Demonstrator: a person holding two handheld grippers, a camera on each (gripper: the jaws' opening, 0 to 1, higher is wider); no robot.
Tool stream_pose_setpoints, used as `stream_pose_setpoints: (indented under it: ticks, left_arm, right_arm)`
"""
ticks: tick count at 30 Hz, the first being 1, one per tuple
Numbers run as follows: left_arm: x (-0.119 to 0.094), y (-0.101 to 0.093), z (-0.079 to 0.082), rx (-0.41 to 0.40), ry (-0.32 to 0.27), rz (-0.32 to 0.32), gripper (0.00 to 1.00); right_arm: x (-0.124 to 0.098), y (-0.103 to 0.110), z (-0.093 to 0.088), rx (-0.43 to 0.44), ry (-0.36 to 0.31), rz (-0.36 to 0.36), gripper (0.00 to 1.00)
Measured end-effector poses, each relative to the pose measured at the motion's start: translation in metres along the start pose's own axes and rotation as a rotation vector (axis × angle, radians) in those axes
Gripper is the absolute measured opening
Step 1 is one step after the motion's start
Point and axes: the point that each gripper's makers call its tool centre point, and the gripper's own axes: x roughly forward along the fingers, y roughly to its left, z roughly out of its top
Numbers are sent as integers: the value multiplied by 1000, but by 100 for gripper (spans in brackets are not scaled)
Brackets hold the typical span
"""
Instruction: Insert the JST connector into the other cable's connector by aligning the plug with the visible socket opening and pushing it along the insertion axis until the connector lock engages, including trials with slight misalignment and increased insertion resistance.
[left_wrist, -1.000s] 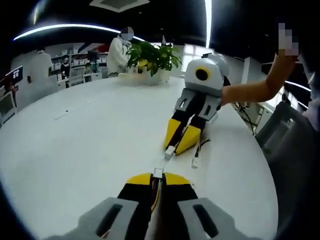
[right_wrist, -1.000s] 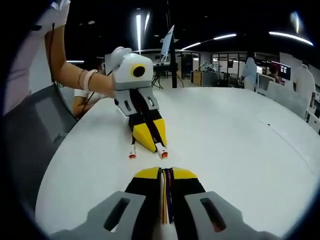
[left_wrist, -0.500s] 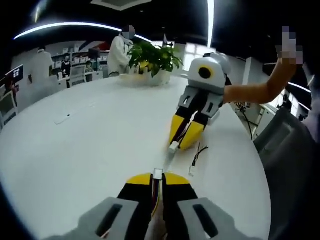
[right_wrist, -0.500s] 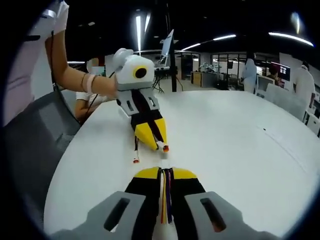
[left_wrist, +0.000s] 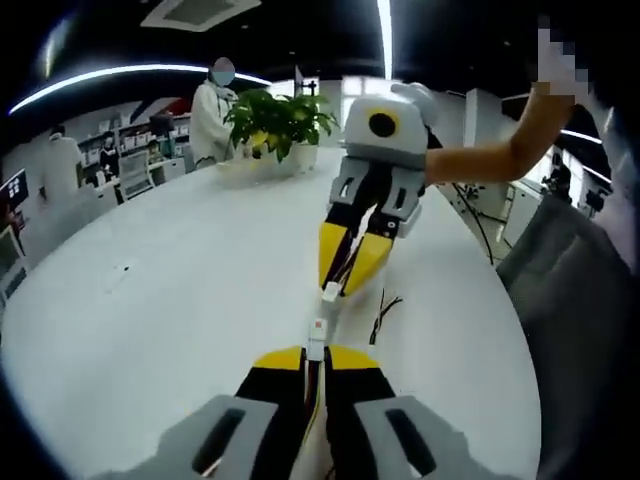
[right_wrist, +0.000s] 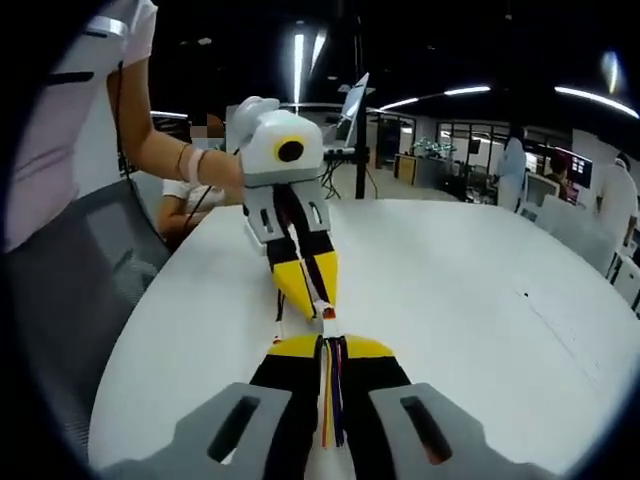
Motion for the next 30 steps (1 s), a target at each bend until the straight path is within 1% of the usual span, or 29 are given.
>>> stream_pose_setpoints:
  ticks: [4, 10, 12, 17, 20, 25, 30]
  left_arm:
    - [-1, -2, 2, 17, 6, -8, 0]
    - [0, -4, 3, 17, 17, -19, 0]
    - [2, -6, 3, 21, 19, -27, 0]
    - [4, -4, 2, 15, 23, -21, 0]
    - [5, -4, 2, 40, 33, -24, 0]
    - [9, -3, 0, 54, 56, -38, 0]
    - [9, -6, -3, 92, 83, -49, 0]
  right_arm:
    - [0, 0, 3, -11, -6, 2, 3]
    - [1, -1, 5, -21, -6, 2, 3]
    - [3, 0, 4, -31, 3, 5, 3]
    - [4, 0, 1, -42, 19, 2, 3]
    - [4, 1, 0, -53, 24, 7, 3]
    - [4, 2, -4, -80, 51, 16, 3]
    - [5, 5, -9, -122, 93, 31, 3]
